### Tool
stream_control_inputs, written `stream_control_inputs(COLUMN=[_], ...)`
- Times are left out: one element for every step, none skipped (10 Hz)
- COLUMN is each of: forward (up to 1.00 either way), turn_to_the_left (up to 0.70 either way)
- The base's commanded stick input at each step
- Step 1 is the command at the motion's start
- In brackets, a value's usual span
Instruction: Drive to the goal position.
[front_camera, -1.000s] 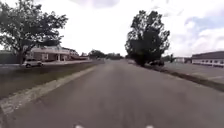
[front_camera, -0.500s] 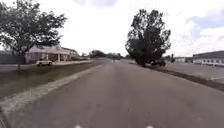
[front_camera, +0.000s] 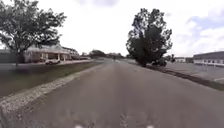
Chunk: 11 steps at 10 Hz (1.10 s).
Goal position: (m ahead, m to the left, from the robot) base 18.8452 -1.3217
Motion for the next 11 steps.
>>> stream_control_inputs(forward=[0.7,0.27,0.0,0.0,0.0,0.0,0.0,0.0,0.0,0.0,0.0], turn_to_the_left=[0.0,0.0,0.0,0.0,0.0,0.0,0.0,0.0,0.0,0.0,0.0])
